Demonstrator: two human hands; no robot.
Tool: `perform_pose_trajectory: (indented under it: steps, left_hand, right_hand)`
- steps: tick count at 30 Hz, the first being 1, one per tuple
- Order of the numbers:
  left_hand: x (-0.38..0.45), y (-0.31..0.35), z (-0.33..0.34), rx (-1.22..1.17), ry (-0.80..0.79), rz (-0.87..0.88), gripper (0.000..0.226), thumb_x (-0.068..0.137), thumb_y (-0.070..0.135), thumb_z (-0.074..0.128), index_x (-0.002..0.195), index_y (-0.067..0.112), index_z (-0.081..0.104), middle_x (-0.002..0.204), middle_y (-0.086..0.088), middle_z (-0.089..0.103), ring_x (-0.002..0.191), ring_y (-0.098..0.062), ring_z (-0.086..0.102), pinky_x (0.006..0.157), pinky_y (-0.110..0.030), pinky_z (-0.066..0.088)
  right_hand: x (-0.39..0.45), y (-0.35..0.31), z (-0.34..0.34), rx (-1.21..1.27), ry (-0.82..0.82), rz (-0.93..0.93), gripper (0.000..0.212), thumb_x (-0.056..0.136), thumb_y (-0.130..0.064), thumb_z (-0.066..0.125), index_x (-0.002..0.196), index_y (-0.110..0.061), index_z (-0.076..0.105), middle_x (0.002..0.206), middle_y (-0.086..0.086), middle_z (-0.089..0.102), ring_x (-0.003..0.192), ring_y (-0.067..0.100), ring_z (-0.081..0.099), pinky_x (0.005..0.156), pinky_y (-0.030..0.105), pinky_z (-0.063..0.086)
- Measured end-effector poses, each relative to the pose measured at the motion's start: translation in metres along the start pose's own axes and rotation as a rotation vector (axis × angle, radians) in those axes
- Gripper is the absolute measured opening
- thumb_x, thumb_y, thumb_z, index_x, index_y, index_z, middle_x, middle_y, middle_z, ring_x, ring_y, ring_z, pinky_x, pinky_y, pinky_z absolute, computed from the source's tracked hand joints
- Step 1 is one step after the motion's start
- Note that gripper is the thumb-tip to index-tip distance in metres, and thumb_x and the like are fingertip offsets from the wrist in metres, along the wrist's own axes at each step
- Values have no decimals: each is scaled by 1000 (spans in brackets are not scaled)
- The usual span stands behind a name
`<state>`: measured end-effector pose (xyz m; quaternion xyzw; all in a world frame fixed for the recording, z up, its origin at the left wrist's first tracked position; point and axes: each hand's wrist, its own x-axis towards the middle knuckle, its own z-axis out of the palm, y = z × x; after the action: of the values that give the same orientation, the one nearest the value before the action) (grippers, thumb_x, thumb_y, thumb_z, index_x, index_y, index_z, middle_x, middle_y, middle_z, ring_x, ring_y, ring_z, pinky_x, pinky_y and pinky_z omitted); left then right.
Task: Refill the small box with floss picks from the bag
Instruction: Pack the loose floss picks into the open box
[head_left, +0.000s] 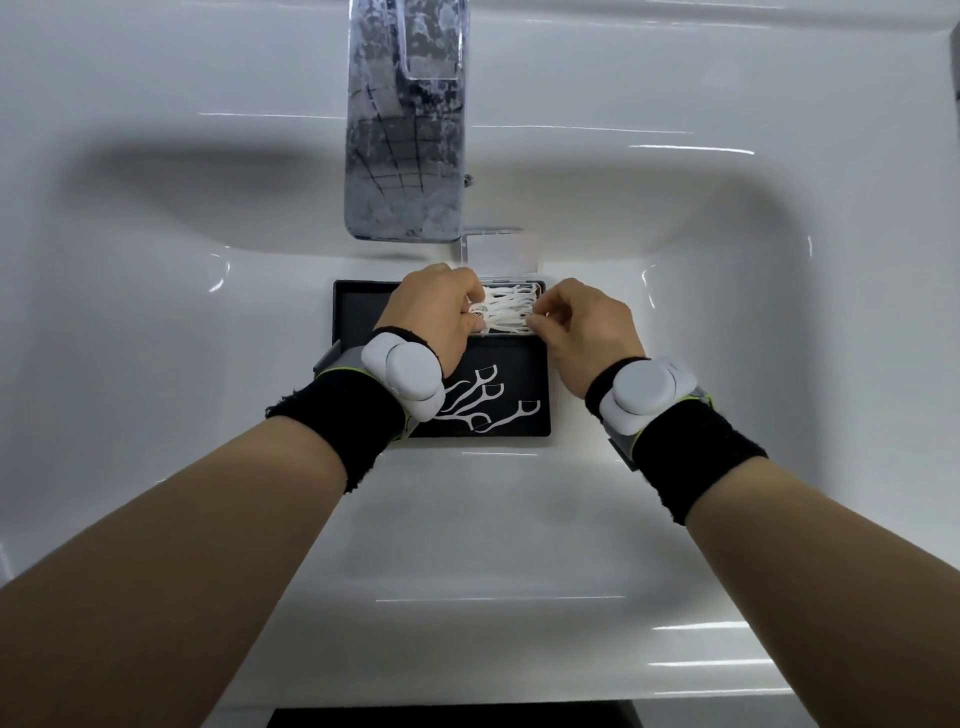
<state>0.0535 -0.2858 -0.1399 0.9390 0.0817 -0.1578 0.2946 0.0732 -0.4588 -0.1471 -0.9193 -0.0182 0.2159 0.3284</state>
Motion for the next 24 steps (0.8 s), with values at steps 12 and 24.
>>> perform_pose_trajectory:
  steps: [12, 24]
  left_hand:
    - [-27, -21, -22, -155, 23, -103, 15, 86, 15, 65, 101, 16, 66, 95, -7, 70, 84, -25, 65, 87, -35, 53]
    - [-67, -65, -36, 208, -253, -53, 51, 76, 44, 74, 118, 21, 56, 113, -3, 59, 108, -23, 51, 90, -36, 44]
  right_hand:
    - [-20, -15, -3, -46, -2, -50, 17, 91, -30, 57, 104, -21, 66, 95, 0, 65, 84, 17, 57, 79, 28, 47]
    - [-48, -30, 27, -465, -401, -237, 56, 82, -22, 71, 132, -32, 47, 120, 2, 50, 110, 23, 51, 92, 38, 47]
